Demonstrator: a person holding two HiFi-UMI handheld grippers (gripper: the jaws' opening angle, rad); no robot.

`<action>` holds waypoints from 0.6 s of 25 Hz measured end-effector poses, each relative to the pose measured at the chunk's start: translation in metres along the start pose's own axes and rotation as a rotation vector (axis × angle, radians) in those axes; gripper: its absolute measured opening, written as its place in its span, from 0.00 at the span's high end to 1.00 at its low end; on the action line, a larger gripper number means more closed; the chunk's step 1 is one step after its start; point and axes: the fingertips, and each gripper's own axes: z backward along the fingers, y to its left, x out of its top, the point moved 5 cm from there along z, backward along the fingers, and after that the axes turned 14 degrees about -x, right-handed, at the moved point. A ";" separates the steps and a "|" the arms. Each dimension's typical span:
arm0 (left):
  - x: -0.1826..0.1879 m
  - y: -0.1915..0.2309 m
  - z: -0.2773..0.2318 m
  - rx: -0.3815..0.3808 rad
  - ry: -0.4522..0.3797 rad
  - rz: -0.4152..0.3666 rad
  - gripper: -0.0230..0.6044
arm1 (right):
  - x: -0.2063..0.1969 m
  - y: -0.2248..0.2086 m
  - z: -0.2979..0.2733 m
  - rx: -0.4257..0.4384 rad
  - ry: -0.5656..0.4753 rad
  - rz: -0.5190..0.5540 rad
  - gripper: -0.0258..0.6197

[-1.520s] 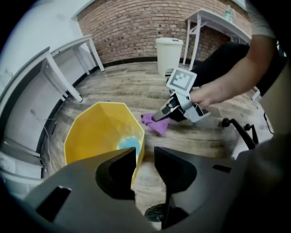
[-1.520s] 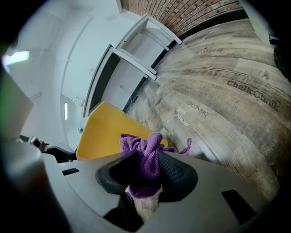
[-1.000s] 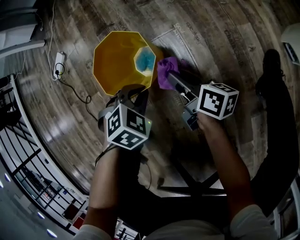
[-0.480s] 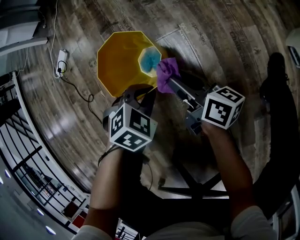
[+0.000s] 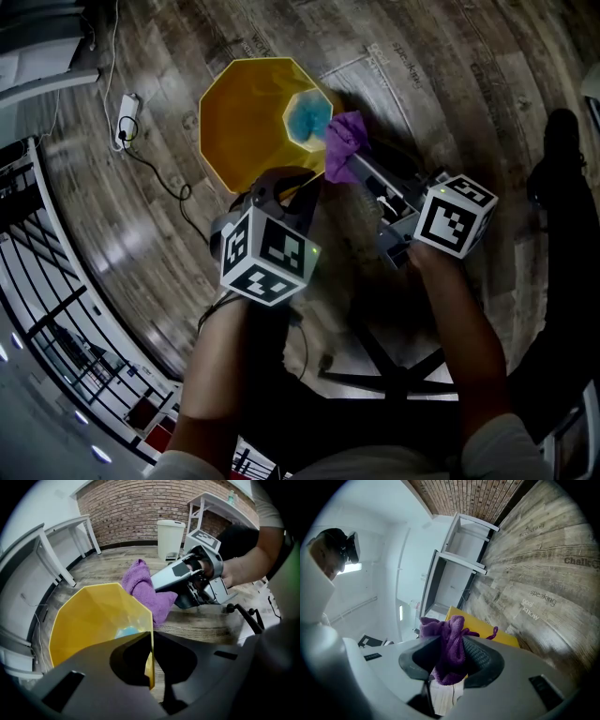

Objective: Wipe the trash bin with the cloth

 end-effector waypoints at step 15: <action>0.001 0.000 -0.001 -0.005 -0.003 -0.002 0.95 | -0.021 -0.046 -0.018 -0.168 0.073 -0.047 0.74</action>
